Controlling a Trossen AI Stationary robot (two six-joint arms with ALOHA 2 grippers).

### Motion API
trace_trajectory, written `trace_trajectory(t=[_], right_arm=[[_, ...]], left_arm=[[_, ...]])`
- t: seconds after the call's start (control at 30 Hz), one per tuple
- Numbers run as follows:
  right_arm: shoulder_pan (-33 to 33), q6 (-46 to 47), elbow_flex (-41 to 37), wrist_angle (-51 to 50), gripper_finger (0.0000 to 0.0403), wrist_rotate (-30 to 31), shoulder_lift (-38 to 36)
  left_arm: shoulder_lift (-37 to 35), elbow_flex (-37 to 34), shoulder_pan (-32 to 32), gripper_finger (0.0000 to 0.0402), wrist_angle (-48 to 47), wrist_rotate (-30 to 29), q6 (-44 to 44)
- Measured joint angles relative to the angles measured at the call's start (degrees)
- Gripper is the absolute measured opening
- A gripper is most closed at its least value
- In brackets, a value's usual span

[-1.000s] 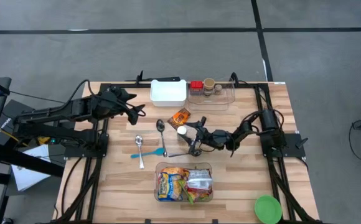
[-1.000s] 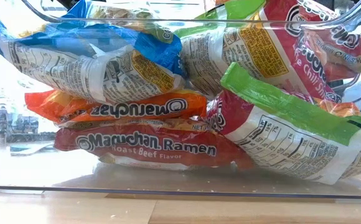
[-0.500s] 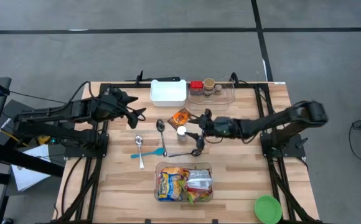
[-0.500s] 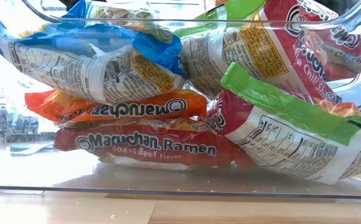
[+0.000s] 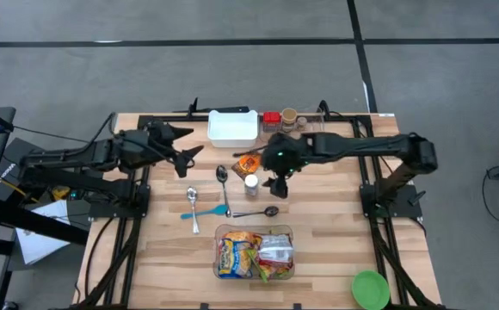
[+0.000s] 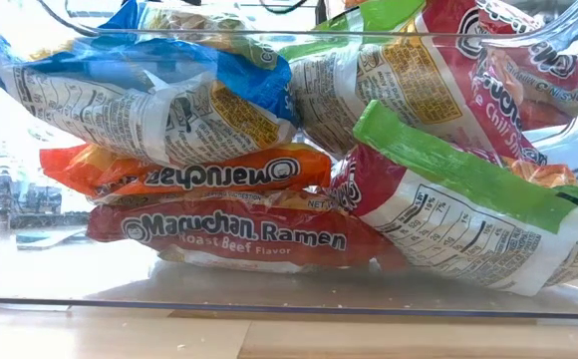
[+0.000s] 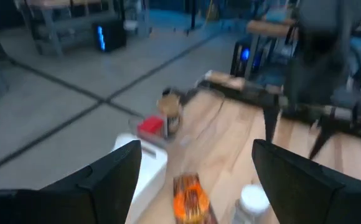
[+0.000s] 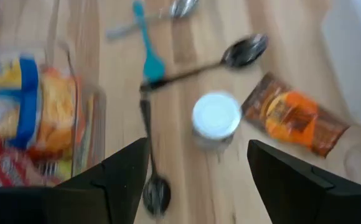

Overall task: Pick & Place Food Item
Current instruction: Put the white seasoning into the top transparent bin

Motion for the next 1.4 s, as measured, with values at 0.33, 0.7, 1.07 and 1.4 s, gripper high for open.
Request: trace_trajectory(t=[0.33,0.7,1.07,1.4], right_arm=[[2.2,-4.4,9.2,-4.1,0.0266,3.8,11.9],[1.9,-4.6,9.5,-0.1,0.0266,8.3,16.6],[0.2,-5.0,9.0,3.2,0.0266,9.3,16.7],[1.1,-5.3,9.1,4.0,0.0266,6.4,19.0]], left_arm=[[-3.3,0.0,-0.2,0.03,3.4,0.0,5.4],[-5.9,0.0,-0.2,0.03,4.1,0.0,7.4],[-5.8,0.0,-0.2,0.03,3.7,0.0,7.4],[-5.9,0.0,-0.2,0.03,3.6,0.0,7.3]])
